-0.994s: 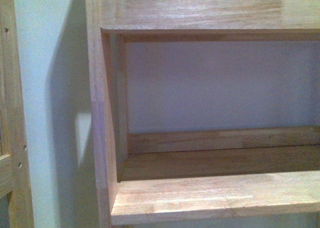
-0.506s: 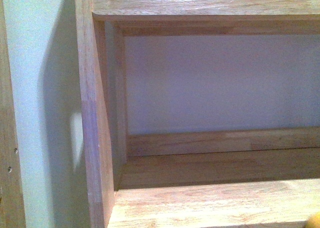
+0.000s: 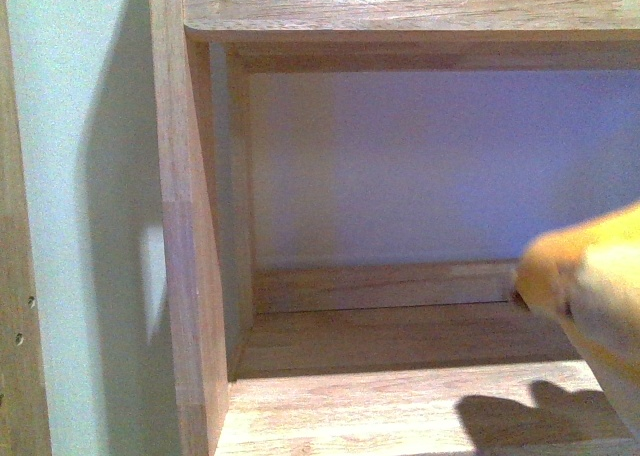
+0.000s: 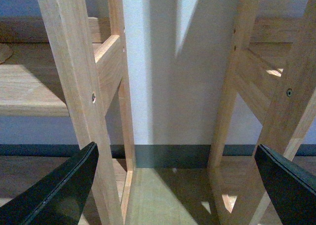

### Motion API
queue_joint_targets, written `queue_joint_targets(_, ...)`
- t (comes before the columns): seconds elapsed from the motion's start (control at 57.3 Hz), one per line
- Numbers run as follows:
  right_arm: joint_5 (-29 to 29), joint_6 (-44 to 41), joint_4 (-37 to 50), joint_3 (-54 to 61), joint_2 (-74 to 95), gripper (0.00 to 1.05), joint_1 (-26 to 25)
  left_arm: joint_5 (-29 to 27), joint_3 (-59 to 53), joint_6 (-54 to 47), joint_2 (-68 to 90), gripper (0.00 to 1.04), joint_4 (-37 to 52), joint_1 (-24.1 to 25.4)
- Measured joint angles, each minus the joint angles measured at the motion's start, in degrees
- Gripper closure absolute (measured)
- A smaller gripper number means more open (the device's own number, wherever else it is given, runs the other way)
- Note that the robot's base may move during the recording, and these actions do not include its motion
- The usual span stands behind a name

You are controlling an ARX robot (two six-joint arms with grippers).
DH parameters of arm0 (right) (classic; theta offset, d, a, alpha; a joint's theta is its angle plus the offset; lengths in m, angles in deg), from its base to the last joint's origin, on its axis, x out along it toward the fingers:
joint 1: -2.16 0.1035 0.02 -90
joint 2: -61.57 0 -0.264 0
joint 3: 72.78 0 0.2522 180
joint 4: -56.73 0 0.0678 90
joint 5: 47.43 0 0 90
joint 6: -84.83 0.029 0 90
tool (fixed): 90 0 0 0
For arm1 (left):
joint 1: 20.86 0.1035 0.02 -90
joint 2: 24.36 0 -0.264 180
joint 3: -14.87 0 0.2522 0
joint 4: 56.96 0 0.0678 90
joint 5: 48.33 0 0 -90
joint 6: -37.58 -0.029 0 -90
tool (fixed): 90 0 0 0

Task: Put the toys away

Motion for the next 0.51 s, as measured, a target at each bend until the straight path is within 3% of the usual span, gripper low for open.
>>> queue_joint_targets(0.087, 5.25, -3.63, 3.28, -4.09, 5.09, 0.98, 6.60, 0.00, 0.00, 0.00, 0.00, 0.06, 0.00, 0.00)
queue_joint_targets(0.279, 13.88, -11.30, 9.33, -11.32, 12.85, 0.98, 14.29, 0.00, 0.00, 0.00, 0.00, 0.06, 0.00, 0.00)
queue_joint_targets(0.506, 12.55, -17.86, 12.79, -18.82, 20.20, 0.98, 20.06, 0.09, 0.00, 0.00, 0.00, 0.06, 0.00, 0.00)
